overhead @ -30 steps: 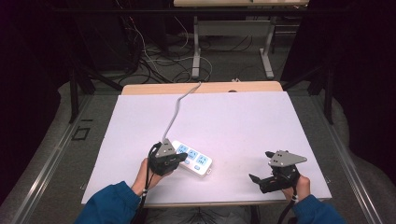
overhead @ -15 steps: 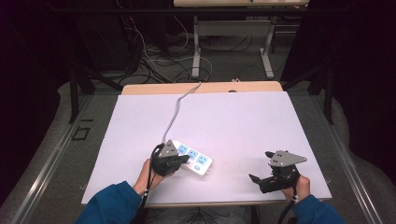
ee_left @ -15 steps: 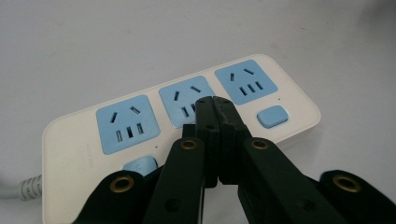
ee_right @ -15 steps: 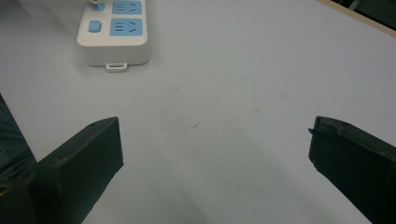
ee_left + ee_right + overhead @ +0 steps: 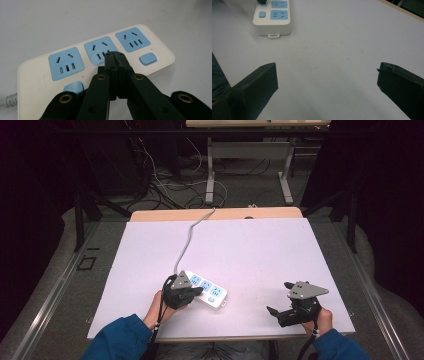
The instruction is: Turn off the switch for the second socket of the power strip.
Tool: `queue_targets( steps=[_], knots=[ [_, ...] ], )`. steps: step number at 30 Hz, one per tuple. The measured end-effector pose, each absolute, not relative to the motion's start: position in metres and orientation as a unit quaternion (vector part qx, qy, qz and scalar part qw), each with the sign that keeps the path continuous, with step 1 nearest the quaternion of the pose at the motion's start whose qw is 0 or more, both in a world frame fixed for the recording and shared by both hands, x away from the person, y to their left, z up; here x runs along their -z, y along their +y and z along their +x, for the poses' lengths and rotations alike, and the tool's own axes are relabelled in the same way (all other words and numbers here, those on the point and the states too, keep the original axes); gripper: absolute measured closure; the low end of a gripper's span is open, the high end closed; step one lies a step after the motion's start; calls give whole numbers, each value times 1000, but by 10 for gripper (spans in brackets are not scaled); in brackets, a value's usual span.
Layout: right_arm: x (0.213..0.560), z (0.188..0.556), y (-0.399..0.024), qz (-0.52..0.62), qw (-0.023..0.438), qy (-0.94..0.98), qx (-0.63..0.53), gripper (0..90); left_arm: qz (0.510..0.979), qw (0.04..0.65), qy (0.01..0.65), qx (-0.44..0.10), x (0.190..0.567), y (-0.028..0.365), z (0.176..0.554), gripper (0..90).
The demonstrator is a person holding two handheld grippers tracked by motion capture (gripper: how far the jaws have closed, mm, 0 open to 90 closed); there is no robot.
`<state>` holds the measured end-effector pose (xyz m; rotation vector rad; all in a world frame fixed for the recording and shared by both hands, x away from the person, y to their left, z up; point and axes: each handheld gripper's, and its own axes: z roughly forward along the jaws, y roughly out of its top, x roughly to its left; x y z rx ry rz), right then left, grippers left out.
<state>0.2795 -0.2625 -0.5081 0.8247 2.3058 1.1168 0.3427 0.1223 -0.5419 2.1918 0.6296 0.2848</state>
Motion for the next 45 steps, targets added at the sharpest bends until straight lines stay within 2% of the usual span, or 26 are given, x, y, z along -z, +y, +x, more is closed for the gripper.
queue_targets(
  steps=[34, 37, 45],
  knots=[
    [509, 279, -261, 302, 229, 834, -402, 27, 868, 411, 253, -112, 543, 123, 344, 900],
    [509, 279, -261, 303, 228, 833, -402, 27, 869, 400, 261, -131, 543, 123, 343, 900],
    [509, 279, -261, 303, 228, 833, -402, 27, 866, 407, 265, -116, 543, 126, 346, 900]
  ],
)
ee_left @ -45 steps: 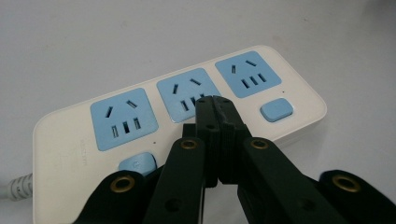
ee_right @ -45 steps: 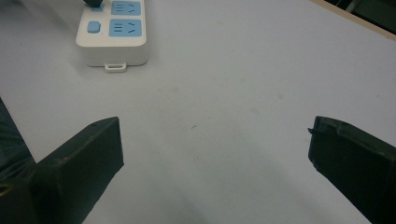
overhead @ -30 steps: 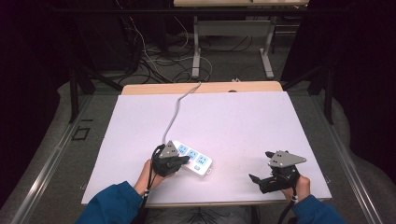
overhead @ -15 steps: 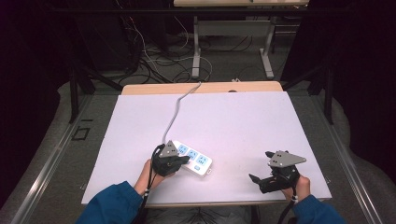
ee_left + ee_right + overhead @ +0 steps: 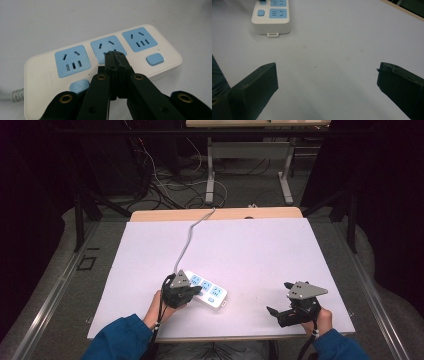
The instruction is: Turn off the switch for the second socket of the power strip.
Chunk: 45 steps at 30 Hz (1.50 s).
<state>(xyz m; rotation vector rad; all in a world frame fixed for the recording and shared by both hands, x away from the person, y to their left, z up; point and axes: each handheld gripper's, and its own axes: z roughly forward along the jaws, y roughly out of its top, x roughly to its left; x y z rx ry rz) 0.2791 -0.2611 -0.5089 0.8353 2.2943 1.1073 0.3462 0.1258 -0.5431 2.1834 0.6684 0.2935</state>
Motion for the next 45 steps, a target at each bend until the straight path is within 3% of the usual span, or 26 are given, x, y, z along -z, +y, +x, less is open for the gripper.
queue_targets(
  steps=[22, 45],
  knots=[
    [510, 280, -261, 304, 230, 833, -402, 27, 869, 398, 258, -142, 544, 121, 341, 900],
    [510, 280, -261, 305, 223, 834, -401, 27, 863, 413, 261, -130, 546, 124, 343, 900]
  ],
)
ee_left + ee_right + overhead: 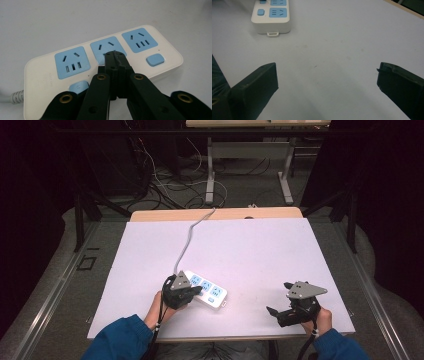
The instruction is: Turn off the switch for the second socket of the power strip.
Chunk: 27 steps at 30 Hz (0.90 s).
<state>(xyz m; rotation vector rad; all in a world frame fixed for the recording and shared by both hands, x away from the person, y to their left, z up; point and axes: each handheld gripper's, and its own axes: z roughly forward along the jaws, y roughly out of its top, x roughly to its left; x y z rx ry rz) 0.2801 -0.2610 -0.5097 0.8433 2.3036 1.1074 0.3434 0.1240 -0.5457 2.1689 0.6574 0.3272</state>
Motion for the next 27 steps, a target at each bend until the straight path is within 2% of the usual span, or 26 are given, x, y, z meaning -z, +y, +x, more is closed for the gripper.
queue_targets(
  steps=[11, 19, 22, 27],
  knots=[
    [510, 281, -262, 300, 227, 834, -404, 27, 862, 416, 253, -137, 546, 122, 343, 900],
    [510, 280, -261, 306, 227, 832, -404, 27, 866, 420, 243, -121, 546, 120, 341, 900],
    [510, 280, -261, 304, 224, 833, -403, 27, 870, 410, 232, -144, 547, 111, 334, 900],
    [510, 280, -261, 302, 230, 833, -401, 27, 872, 406, 230, -146, 545, 112, 336, 900]
  ],
)
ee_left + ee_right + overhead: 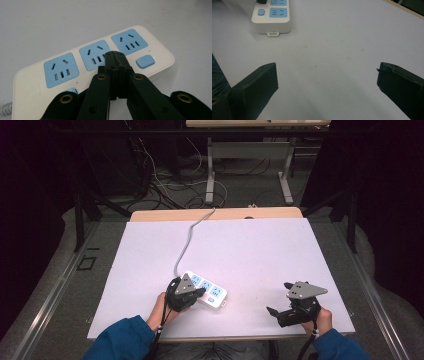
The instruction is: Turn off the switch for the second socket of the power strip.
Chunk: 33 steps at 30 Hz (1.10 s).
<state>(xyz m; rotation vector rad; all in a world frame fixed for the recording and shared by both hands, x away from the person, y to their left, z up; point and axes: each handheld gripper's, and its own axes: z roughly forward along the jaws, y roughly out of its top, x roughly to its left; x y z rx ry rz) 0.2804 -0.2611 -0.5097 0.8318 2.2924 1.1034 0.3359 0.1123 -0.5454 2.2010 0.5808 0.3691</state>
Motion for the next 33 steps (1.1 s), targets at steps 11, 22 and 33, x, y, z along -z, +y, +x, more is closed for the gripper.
queue_targets(
  steps=[11, 22, 33],
  knots=[
    [510, 281, -262, 300, 226, 834, -403, 27, 872, 408, 231, -139, 545, 114, 337, 900],
    [510, 280, -262, 303, 225, 834, -402, 27, 870, 407, 242, -139, 544, 118, 340, 900],
    [510, 280, -261, 306, 226, 833, -403, 28, 868, 407, 242, -149, 546, 117, 338, 900]
  ],
)
